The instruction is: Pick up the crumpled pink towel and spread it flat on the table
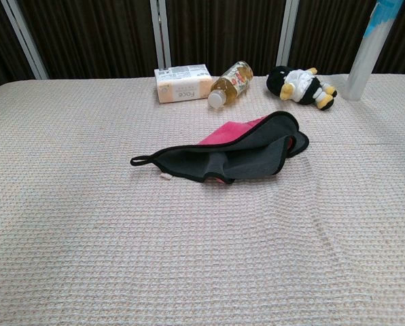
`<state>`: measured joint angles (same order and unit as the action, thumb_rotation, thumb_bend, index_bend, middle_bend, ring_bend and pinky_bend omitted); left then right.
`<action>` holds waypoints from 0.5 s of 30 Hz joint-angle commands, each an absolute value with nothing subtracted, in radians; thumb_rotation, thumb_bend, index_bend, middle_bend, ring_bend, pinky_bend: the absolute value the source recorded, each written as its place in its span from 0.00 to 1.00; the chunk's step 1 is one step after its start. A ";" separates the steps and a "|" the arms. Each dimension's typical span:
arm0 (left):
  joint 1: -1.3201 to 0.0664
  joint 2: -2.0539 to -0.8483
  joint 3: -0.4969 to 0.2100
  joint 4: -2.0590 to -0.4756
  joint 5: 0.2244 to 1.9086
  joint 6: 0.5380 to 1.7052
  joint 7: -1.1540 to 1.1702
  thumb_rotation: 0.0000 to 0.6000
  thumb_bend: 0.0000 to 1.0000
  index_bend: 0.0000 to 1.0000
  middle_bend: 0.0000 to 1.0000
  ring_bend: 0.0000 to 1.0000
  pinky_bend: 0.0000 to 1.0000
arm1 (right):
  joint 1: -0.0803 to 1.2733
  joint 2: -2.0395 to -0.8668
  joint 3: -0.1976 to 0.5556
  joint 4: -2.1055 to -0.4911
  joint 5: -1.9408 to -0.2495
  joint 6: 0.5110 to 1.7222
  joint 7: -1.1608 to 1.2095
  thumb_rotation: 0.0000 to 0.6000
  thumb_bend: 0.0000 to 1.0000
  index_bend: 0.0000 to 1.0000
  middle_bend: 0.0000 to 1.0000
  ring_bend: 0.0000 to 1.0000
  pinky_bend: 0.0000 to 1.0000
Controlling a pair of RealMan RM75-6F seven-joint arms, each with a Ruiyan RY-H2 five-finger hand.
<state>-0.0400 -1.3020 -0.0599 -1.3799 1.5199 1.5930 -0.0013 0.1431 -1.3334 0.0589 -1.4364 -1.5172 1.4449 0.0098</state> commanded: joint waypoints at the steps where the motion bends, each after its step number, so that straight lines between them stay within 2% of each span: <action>1: -0.040 -1.302 -0.060 -1.380 1.520 1.593 -0.002 1.00 0.07 0.01 0.00 0.00 0.00 | 0.143 -1.333 0.059 -1.437 -1.518 1.445 0.010 1.00 0.35 0.00 0.00 0.00 0.00; 15: -0.044 -1.310 -0.060 -1.361 1.516 1.583 -0.008 1.00 0.07 0.01 0.00 0.00 0.00 | 0.144 -1.340 0.059 -1.430 -1.517 1.443 0.011 1.00 0.35 0.00 0.00 0.00 0.00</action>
<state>-0.0431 -1.3096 -0.0593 -1.3612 1.5166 1.5844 -0.0078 0.1416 -1.3391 0.0563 -1.4303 -1.5174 1.4442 0.0131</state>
